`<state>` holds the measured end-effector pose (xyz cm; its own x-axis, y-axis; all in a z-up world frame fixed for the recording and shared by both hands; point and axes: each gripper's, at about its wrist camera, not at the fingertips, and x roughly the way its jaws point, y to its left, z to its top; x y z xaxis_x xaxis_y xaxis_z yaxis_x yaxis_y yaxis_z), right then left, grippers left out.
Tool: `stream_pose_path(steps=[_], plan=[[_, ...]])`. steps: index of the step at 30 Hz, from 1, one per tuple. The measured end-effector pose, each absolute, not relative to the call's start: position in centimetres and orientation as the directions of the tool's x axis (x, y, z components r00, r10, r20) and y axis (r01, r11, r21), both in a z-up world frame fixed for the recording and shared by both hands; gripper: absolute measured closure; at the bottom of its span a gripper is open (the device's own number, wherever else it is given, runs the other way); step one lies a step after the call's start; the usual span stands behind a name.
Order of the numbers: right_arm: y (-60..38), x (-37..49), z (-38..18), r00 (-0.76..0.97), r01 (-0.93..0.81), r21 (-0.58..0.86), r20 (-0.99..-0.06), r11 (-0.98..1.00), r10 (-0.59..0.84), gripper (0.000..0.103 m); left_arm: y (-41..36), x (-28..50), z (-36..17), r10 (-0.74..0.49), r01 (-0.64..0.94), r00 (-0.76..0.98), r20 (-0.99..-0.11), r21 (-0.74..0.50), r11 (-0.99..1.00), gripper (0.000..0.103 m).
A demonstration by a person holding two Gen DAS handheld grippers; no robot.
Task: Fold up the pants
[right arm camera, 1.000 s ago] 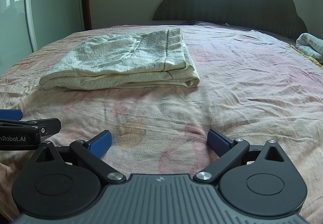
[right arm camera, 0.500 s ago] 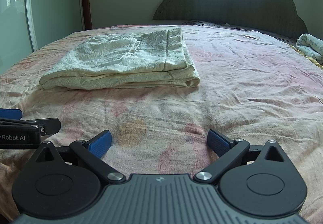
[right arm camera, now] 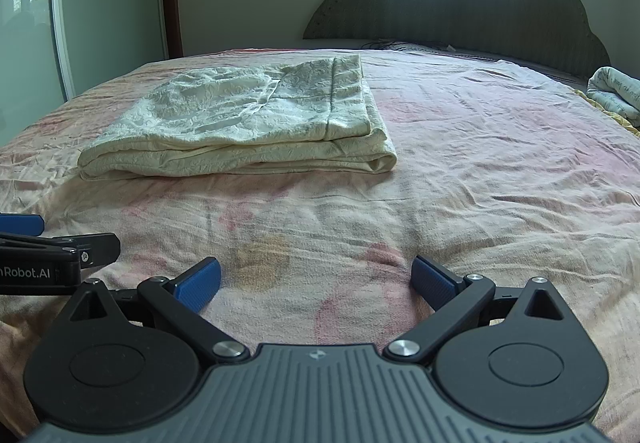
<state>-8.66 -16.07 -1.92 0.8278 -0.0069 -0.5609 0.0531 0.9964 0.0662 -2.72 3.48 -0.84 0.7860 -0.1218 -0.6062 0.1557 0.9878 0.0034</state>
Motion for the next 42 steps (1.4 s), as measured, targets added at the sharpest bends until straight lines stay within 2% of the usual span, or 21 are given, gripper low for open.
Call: stream_pose_path(steps=[42], plan=[[-16.08, -8.77, -1.90, 0.829, 0.051, 0.065, -0.560, 0.997, -0.006, 0.001, 3.57, -2.77, -0.94, -0.129, 0.163, 0.796, -0.591, 0.004, 0.987, 0.000]])
